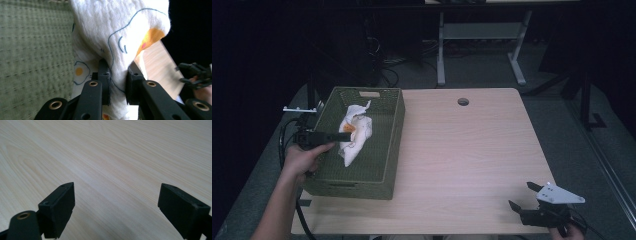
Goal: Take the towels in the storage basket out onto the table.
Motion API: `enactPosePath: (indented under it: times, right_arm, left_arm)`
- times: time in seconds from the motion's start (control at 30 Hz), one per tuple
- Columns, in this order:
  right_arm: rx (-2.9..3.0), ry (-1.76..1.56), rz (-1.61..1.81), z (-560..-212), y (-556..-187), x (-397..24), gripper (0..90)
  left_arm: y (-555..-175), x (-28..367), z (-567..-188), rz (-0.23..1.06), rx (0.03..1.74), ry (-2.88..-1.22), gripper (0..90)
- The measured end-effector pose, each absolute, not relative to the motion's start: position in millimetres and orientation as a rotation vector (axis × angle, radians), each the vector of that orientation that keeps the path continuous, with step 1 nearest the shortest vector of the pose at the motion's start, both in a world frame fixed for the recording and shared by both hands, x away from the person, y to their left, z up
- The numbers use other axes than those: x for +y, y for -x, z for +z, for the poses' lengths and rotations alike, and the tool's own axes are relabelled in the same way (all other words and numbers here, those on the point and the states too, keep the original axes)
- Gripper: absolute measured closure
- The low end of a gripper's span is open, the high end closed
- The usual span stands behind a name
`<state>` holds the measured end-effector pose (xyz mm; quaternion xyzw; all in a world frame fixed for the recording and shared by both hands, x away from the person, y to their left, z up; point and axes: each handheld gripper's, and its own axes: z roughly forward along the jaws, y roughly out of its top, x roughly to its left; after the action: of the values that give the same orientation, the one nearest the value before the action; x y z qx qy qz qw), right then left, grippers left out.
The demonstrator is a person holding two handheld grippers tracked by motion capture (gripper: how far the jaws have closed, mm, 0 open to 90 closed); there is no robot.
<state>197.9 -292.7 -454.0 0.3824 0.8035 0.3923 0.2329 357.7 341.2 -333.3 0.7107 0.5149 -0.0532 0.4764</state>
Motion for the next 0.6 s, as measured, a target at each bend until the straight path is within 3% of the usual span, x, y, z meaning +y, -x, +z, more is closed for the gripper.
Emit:
enactPosePath:
  times: [0.6]
  right_arm:
    - [2.214,-1.045,1.086,-454,-198,-292,13.8]
  left_arm:
    - [-361,331,-321,-0.174,1.199,-1.675,77.9]
